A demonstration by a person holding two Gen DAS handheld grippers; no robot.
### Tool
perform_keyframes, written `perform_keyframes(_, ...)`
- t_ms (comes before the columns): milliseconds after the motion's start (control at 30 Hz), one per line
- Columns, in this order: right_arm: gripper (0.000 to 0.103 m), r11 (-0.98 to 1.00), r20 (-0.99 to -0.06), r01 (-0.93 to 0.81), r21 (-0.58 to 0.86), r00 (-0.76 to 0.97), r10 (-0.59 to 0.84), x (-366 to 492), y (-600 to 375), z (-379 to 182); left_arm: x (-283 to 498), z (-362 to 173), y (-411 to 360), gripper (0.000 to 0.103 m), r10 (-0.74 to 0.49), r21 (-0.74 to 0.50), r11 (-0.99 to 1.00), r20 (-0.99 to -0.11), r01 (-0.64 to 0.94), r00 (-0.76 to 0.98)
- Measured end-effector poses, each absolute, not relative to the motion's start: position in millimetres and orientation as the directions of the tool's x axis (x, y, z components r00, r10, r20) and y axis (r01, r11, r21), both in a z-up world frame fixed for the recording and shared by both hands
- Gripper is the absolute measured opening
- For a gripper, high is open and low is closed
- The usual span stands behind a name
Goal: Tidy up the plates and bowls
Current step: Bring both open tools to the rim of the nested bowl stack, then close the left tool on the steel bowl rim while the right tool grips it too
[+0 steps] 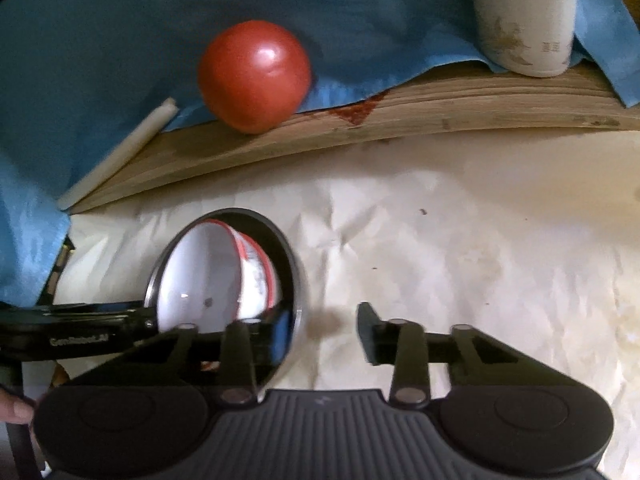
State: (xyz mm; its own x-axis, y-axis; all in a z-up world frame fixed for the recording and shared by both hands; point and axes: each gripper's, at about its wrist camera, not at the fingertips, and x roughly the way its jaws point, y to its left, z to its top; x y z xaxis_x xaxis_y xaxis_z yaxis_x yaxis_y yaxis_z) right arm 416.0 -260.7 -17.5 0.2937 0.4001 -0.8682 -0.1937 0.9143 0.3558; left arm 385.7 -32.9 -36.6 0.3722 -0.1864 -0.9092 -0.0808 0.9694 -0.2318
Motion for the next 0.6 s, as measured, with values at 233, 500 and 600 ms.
perform_keyframes(233, 0.013, 0.900, -0.859, -0.179, 0.397, 0.272, 0.433, 420, -258, -19, 383, -30, -35, 0.031, -0.227, -0.279, 0.956, -0.900, -0.093, 0.372)
perform_keyframes(500, 0.012, 0.888, -0.847, -0.130, 0.441, 0.268, 0.460, 421, -267, -22, 379, -25, -44, 0.009, -0.228, -0.286, 0.953, -0.897, -0.104, 0.380)
perform_keyframes(600, 0.012, 0.890, -0.848, -0.116, 0.440, 0.271, 0.455, 421, -268, -22, 378, -25, -47, 0.008, -0.234, -0.304, 0.943, -0.894, -0.134, 0.381)
